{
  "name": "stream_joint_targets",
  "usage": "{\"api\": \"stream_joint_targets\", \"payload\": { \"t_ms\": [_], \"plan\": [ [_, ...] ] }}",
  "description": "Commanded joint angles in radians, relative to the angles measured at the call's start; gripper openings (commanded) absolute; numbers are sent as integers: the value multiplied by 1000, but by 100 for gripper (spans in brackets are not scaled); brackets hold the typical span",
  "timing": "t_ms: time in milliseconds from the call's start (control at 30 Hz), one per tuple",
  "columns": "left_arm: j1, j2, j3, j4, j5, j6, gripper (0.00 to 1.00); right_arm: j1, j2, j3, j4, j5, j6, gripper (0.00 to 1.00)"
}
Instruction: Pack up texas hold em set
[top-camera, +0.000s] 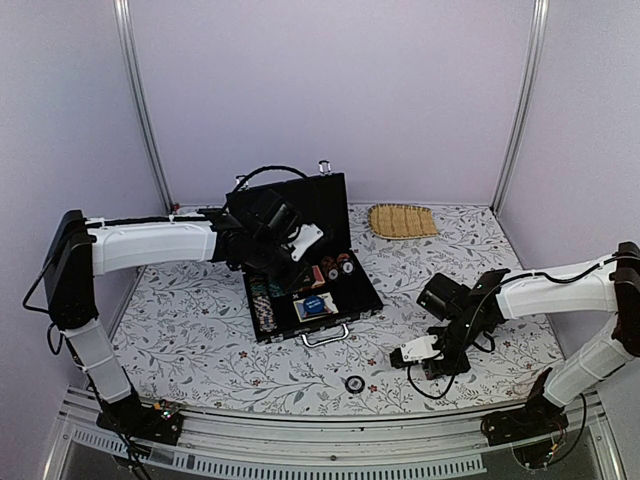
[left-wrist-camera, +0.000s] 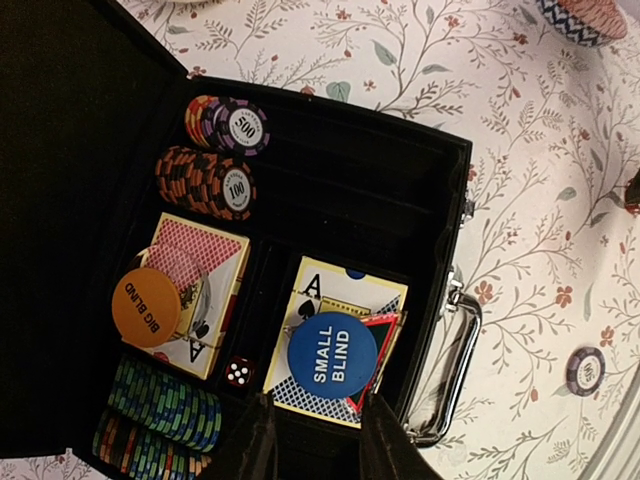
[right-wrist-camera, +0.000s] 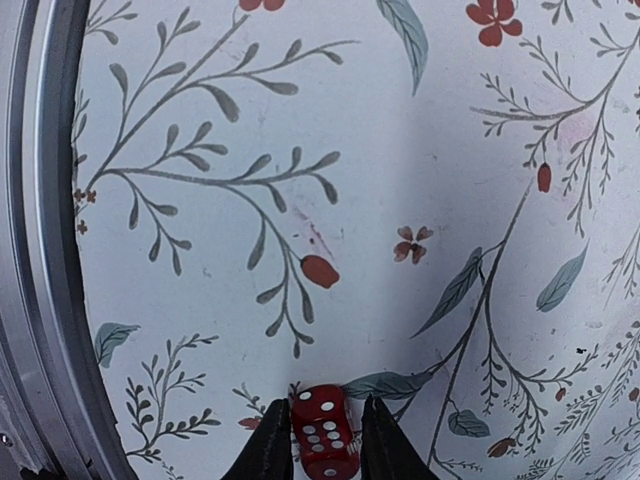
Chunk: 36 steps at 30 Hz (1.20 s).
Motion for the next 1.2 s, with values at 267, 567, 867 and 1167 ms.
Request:
{"api": "stream_joint_targets", "payload": {
  "t_ms": [267, 567, 867, 1167],
  "plan": [
    [-6, -31, -38, 28, -21, -6, 30, 11, 27, 51, -2, -1, 12, 12],
    [15, -127, -145, 52, -106, -51, 30, -11, 130, 346, 21, -25, 8, 10],
    [64, -308, -333, 96, -171, -135, 31, -38, 444, 755, 85, -51, 83, 11],
    [93, -416, -374, 76, -220, -164, 32, -38, 720, 1125, 68, -157, 201, 12]
  ]
}}
